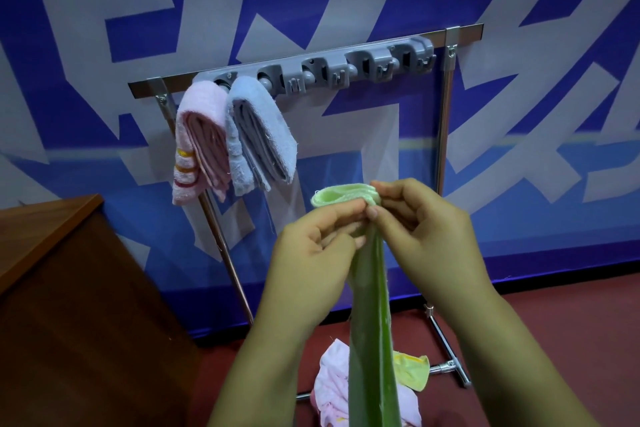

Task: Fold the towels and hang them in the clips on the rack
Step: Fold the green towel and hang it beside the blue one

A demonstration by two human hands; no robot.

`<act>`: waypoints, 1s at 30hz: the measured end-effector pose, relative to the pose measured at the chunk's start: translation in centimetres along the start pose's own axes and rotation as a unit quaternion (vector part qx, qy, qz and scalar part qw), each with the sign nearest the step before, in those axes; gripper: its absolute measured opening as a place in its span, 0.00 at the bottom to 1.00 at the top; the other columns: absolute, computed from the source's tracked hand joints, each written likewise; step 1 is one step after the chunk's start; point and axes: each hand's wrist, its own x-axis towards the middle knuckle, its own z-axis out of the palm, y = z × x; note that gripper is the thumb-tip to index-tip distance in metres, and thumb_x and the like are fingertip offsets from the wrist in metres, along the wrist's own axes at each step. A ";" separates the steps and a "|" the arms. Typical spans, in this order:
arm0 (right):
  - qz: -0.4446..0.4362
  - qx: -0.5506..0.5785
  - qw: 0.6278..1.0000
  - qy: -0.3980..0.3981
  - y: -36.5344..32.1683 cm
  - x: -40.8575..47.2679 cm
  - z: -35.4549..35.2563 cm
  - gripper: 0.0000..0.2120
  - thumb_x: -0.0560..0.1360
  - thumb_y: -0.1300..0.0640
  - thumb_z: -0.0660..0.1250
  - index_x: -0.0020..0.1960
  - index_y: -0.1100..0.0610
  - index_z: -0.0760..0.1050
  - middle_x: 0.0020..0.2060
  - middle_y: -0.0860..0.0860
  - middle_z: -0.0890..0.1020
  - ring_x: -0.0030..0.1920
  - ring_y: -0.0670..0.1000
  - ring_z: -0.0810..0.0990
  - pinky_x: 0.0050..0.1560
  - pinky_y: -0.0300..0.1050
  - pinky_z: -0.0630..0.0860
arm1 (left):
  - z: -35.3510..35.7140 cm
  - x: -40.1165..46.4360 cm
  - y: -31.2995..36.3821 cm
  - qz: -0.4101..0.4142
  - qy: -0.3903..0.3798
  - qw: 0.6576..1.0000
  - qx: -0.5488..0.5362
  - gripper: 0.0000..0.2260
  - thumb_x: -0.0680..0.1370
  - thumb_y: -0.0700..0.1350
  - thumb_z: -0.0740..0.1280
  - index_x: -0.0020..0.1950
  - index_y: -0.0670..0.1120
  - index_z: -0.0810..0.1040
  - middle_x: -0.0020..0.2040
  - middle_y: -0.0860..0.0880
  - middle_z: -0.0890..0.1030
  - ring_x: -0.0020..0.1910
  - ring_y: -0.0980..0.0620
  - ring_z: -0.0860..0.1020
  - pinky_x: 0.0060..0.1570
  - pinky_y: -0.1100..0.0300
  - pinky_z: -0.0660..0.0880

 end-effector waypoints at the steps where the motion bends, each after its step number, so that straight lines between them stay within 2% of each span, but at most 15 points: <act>1: 0.002 0.011 1.000 -0.002 0.0 0.1 -0.2 0.10 0.73 0.63 0.68 0.50 0.50 0.78 0.45 0.41 0.82 0.49 0.37 0.81 0.48 0.28 0.75 | -0.2 0.1 0.0 0.000 -0.020 1.000 0.003 0.20 0.74 0.26 0.59 0.54 0.46 0.81 0.50 0.54 0.84 0.51 0.59 0.82 0.51 0.65 0.78; 3: 0.015 0.045 0.999 -0.018 -0.1 0.3 -0.6 0.11 0.74 0.65 0.68 0.47 0.48 0.77 0.44 0.43 0.83 0.47 0.38 0.82 0.47 0.29 0.76 | -0.9 0.2 0.0 0.027 -0.027 0.999 0.032 0.20 0.75 0.26 0.58 0.52 0.46 0.82 0.49 0.52 0.85 0.50 0.58 0.82 0.46 0.65 0.79; 5: 0.033 0.074 0.996 -0.032 -0.2 0.3 -0.9 0.10 0.74 0.65 0.68 0.47 0.49 0.78 0.43 0.46 0.84 0.46 0.40 0.83 0.47 0.32 0.78 | -2.2 0.5 -0.4 0.102 0.040 0.988 0.108 0.17 0.75 0.30 0.61 0.48 0.51 0.81 0.45 0.53 0.84 0.45 0.58 0.82 0.40 0.67 0.77; 7: 0.046 0.101 0.993 -0.035 -0.3 0.4 -1.1 0.09 0.74 0.64 0.68 0.47 0.50 0.79 0.42 0.47 0.85 0.45 0.42 0.84 0.48 0.36 0.79 | -3.5 1.0 -0.6 0.199 0.086 0.946 0.240 0.11 0.72 0.40 0.64 0.48 0.54 0.80 0.47 0.55 0.79 0.47 0.60 0.77 0.44 0.68 0.73; 8: 0.049 0.111 0.992 -0.038 -0.3 0.4 -1.2 0.09 0.74 0.64 0.68 0.47 0.51 0.79 0.41 0.48 0.86 0.45 0.43 0.84 0.48 0.38 0.80 | -4.1 1.3 -0.8 0.223 0.078 0.929 0.286 0.09 0.71 0.44 0.65 0.48 0.55 0.79 0.50 0.56 0.75 0.51 0.59 0.75 0.49 0.68 0.71; 11: 0.054 0.138 0.987 -0.055 -0.6 0.7 -1.7 0.08 0.74 0.65 0.67 0.48 0.54 0.79 0.42 0.49 0.86 0.45 0.46 0.85 0.47 0.40 0.80 | -5.2 1.8 -1.1 0.197 -0.007 0.919 0.340 0.07 0.70 0.55 0.66 0.46 0.58 0.78 0.58 0.59 0.70 0.63 0.54 0.70 0.62 0.61 0.65; 13: 0.054 0.151 0.985 -0.064 -0.7 0.9 -2.1 0.07 0.73 0.65 0.67 0.48 0.55 0.79 0.42 0.50 0.86 0.45 0.48 0.85 0.48 0.43 0.81 | -5.7 2.2 -1.2 0.187 -0.044 0.910 0.367 0.07 0.69 0.58 0.67 0.44 0.59 0.78 0.59 0.60 0.70 0.64 0.55 0.69 0.62 0.62 0.64; 16: 0.051 0.150 0.983 -0.089 -0.7 1.1 -2.6 0.08 0.73 0.66 0.67 0.48 0.55 0.79 0.42 0.50 0.86 0.45 0.47 0.85 0.48 0.40 0.80 | -6.1 3.0 -0.8 0.209 -0.051 0.894 0.393 0.09 0.70 0.58 0.66 0.40 0.54 0.78 0.53 0.58 0.74 0.56 0.57 0.74 0.56 0.63 0.70; 19: 0.034 0.154 0.982 -0.104 -1.3 1.5 -2.9 0.10 0.74 0.68 0.66 0.48 0.55 0.79 0.41 0.47 0.86 0.45 0.44 0.84 0.47 0.36 0.79 | -6.0 3.8 0.7 0.259 -0.064 0.883 0.386 0.13 0.71 0.55 0.67 0.37 0.46 0.77 0.44 0.53 0.77 0.45 0.55 0.77 0.47 0.59 0.73; 22: 0.007 0.177 0.980 -0.096 -2.1 2.3 -3.4 0.10 0.74 0.69 0.64 0.48 0.56 0.78 0.40 0.46 0.86 0.45 0.44 0.84 0.48 0.38 0.79 | -5.5 4.4 2.4 0.300 -0.065 0.883 0.356 0.13 0.73 0.53 0.68 0.38 0.42 0.77 0.40 0.48 0.78 0.41 0.49 0.77 0.43 0.53 0.74; 27: 0.042 0.236 0.968 -0.075 -2.1 2.4 -3.6 0.09 0.74 0.67 0.64 0.48 0.56 0.78 0.40 0.49 0.86 0.43 0.47 0.84 0.44 0.40 0.80 | -4.5 4.8 1.8 0.235 -0.054 0.959 0.150 0.03 0.68 0.49 0.72 0.39 0.53 0.79 0.39 0.54 0.79 0.40 0.54 0.77 0.43 0.56 0.76; 30: 0.072 0.252 0.963 -0.071 -1.8 2.2 -3.5 0.09 0.74 0.68 0.64 0.47 0.55 0.78 0.37 0.48 0.86 0.41 0.45 0.84 0.42 0.39 0.80 | -4.3 4.7 0.8 0.208 -0.050 0.976 0.036 0.09 0.66 0.41 0.73 0.40 0.55 0.80 0.37 0.56 0.80 0.37 0.58 0.77 0.40 0.65 0.76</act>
